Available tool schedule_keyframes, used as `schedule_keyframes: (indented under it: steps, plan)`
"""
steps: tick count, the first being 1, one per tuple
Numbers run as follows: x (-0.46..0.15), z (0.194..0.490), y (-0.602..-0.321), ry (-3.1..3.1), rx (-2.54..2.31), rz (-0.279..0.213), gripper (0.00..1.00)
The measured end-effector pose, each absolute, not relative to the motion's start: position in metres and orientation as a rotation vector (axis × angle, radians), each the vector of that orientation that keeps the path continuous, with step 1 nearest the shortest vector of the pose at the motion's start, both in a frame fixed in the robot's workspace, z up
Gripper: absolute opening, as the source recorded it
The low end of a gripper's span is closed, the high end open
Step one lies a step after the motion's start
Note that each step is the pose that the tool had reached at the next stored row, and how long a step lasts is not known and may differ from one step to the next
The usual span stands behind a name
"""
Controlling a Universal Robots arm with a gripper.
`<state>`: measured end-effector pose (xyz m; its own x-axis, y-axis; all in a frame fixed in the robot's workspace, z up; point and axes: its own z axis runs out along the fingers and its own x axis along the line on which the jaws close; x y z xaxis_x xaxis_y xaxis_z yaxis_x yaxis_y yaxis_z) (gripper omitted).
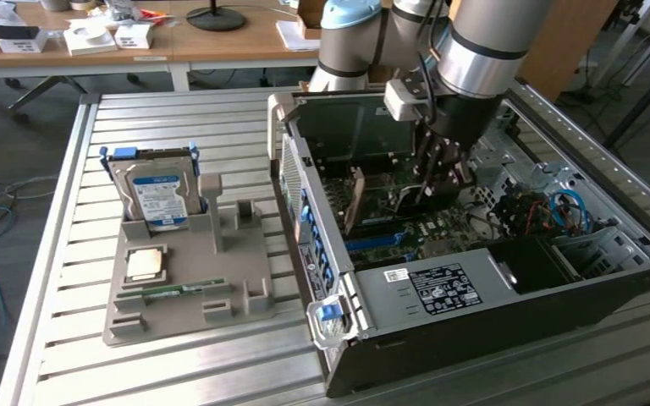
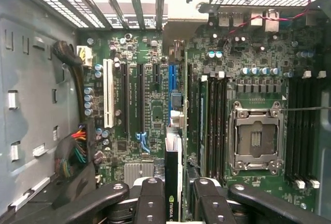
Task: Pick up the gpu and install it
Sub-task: 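Insert the gpu into the slot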
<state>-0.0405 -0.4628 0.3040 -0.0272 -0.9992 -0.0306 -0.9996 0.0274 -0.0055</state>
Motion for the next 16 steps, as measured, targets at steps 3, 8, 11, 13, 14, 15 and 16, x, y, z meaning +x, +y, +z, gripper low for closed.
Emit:
schedule_keyframes:
  steps: [3,8,11,13,14,15,16]
  plan:
    - [-0.0414,0.3004,-0.4627,2.233,-2.173,0.027,0.26]
    - [-0.0419,0.298,-0.4628,2.233,-2.173,0.027,0.26]
    - [-0.0429,0.2976,-0.4627,2.233,-2.173,0.027,0.26]
    - [-0.0442,0.2973,-0.4628,2.233,-2.173,0.027,0.26]
    - [-0.0451,0.297,-0.4627,2.233,-2.173,0.027,0.26]
    - [-0.0456,0.2962,-0.4627,2.233,-2.172,0.027,0.26]
    - [-0.0461,0.2953,-0.4627,2.233,-2.173,0.027,0.26]
